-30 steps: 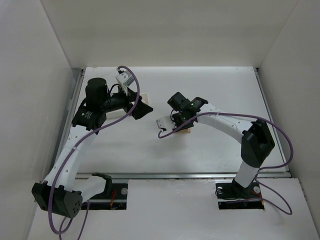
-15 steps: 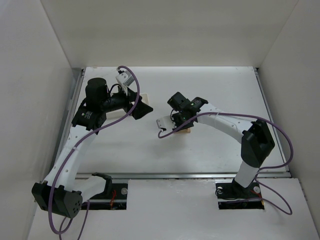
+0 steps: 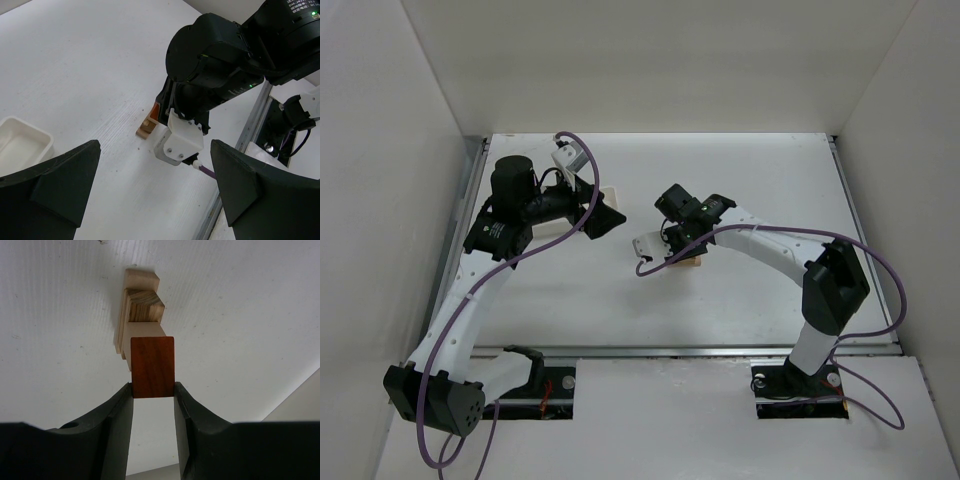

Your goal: Build the wood block tower

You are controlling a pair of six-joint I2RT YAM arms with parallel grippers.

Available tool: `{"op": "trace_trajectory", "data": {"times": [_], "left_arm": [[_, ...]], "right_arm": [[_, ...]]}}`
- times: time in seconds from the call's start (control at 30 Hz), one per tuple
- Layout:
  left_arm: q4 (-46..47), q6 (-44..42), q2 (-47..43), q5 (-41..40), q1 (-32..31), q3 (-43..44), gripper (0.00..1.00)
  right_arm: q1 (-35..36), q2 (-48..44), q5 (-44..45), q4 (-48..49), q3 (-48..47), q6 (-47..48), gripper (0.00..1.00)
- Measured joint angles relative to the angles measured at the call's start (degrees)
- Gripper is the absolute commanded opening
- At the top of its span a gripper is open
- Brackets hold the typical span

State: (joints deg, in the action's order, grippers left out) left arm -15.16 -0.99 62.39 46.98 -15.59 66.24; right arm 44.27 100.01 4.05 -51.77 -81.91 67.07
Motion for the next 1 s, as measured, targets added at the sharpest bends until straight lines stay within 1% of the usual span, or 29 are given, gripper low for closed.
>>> {"op": "trace_trajectory", "data": {"times": [0.87,1.0], "left_arm": [[0.0,0.0,0.0,0.0,0.0,0.0,0.91],[0.2,0.0,0.0,0.0,0.0,0.0,0.91]], "right_arm": [[0.0,0.9,0.2,0.3,-0.7,-1.4,0.04],[0.0,0.9,0.2,0.5,-0.7,-1.6,0.05]]}}
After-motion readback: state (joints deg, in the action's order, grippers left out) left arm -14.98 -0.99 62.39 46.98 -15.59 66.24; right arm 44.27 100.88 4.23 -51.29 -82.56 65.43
